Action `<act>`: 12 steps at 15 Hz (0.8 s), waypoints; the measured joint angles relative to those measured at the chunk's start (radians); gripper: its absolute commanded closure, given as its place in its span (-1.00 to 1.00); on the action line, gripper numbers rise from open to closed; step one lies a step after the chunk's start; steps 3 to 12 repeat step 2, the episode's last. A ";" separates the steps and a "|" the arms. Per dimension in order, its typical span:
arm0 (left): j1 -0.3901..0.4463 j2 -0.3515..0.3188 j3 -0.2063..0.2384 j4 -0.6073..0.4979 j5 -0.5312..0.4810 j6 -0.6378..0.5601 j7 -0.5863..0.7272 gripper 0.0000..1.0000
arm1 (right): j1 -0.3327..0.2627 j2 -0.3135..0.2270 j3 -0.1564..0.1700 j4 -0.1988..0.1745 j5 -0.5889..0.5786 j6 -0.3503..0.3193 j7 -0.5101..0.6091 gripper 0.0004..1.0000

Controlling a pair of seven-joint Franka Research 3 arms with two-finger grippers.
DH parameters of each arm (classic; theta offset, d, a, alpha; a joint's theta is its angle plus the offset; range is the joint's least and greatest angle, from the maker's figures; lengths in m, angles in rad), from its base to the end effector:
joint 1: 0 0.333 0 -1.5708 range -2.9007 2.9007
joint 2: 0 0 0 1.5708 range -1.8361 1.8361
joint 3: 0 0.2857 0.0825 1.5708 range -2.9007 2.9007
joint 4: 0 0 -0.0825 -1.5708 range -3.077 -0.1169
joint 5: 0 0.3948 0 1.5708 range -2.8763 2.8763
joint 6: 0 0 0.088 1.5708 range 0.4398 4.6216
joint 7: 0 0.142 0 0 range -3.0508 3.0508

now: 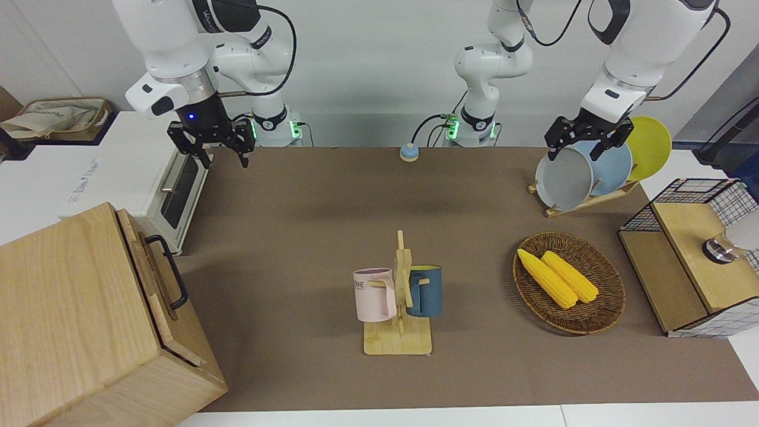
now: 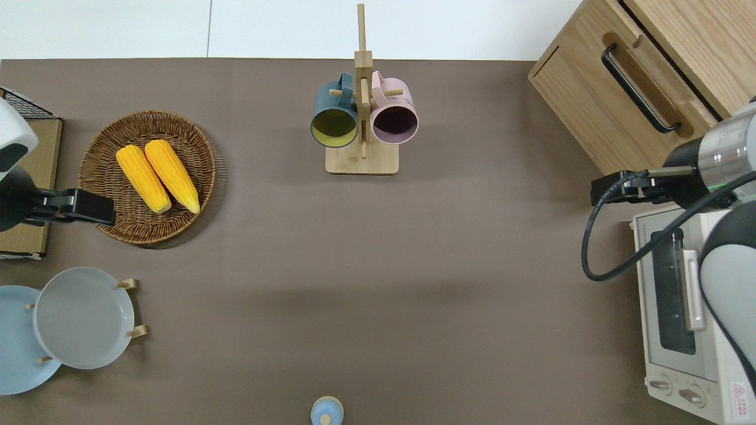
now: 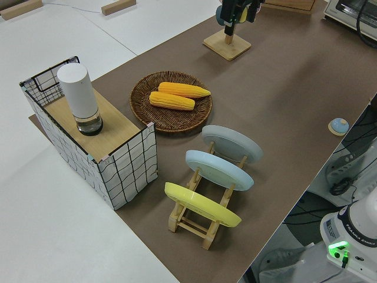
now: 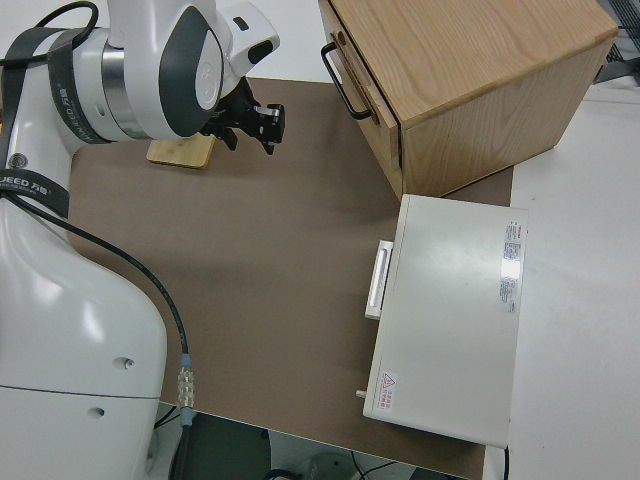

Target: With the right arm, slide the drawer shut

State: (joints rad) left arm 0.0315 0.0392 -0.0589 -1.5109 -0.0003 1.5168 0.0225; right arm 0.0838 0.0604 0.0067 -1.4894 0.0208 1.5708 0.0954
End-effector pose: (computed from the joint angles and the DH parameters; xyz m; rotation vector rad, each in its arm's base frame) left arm 0.5696 -0.0151 0.5611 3.1377 -0.0783 -0.0522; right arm 0.5809 0.0556 0.5639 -3.1184 0.0073 -0.0295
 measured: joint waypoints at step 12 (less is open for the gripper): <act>0.000 0.000 0.000 0.000 0.000 0.000 0.000 -0.99 | 0.000 0.000 0.000 0.004 -0.012 -0.022 -0.008 -0.97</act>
